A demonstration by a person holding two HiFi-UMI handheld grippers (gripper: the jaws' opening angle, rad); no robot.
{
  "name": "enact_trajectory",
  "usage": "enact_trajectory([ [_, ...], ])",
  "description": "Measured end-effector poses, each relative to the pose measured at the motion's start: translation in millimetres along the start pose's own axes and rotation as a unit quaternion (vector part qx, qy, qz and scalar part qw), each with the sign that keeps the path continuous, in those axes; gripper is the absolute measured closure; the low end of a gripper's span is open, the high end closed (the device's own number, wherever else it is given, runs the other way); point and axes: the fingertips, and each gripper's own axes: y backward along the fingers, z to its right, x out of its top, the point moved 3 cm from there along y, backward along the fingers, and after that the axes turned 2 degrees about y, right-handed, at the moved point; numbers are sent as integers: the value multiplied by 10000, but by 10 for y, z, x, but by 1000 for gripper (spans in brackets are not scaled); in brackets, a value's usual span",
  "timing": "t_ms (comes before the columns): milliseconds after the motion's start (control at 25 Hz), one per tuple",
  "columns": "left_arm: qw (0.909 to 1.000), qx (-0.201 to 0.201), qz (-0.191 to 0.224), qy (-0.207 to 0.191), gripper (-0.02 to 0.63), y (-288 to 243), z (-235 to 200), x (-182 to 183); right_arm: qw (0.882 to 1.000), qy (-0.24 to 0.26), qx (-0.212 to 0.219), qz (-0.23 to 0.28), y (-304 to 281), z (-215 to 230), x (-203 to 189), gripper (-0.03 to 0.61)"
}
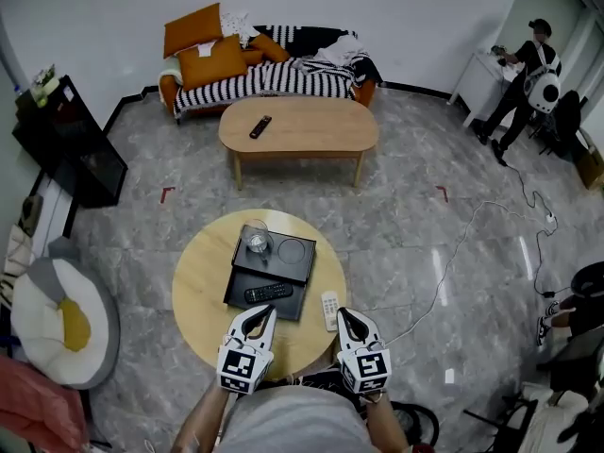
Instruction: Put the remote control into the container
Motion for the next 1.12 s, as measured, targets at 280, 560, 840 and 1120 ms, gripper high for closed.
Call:
enact_trajectory([
  [280,9997,153,-145,108,606,-363,383,-5,9998,16,197,-94,87,570,-91,571],
  [560,9989,277,-199,317,606,-773,785,44,9993,46,355,-125,175,1147,-115,571],
  [840,9972,452,-422,410,606,-1124,959,-23,9985,8,460,-308,181,1572,-272,571],
  [1120,9927,696,-816,558,606,-1329,974,-351,9951,23,816,-552,41,1687,-478,571],
])
